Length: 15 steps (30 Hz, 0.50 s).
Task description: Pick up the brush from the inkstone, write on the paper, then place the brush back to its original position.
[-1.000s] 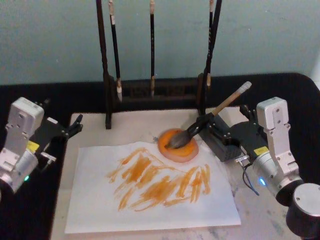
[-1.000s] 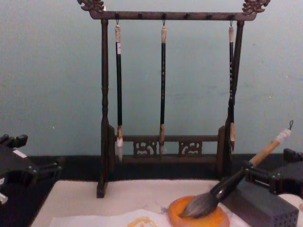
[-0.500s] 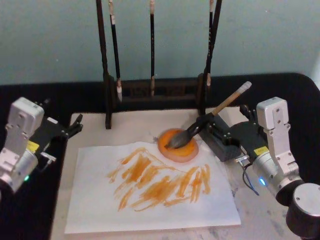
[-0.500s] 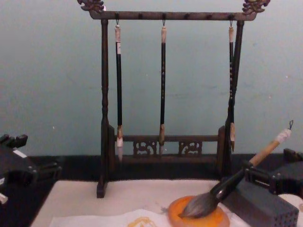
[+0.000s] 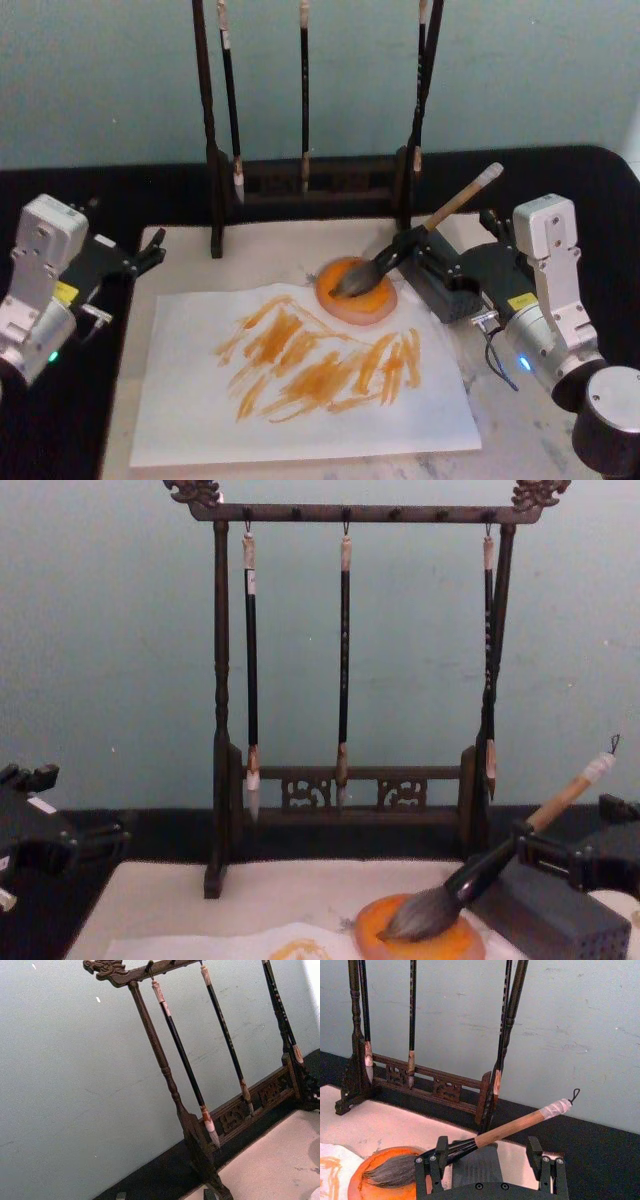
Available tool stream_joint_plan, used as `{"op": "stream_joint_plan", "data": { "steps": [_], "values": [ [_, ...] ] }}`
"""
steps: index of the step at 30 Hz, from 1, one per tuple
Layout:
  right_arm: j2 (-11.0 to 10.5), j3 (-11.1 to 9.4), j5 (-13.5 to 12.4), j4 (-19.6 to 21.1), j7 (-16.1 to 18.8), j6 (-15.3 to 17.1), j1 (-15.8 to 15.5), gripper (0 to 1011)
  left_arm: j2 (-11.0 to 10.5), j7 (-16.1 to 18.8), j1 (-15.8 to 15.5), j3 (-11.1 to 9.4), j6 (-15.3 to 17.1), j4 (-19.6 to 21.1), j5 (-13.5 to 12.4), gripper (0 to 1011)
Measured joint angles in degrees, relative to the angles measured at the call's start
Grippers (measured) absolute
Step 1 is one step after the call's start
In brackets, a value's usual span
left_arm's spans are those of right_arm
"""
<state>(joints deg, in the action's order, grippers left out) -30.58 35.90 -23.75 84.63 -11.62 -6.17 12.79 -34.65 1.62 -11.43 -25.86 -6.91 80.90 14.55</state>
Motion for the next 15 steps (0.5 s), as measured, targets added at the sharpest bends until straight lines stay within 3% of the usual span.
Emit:
{"op": "stream_joint_plan", "data": {
  "steps": [15],
  "values": [
    [0.0,0.0,0.0,0.0,0.0,0.0,0.0,1000,0.0,0.0,0.0,0.0,0.0,0.0,0.0,1001]
  ]
}}
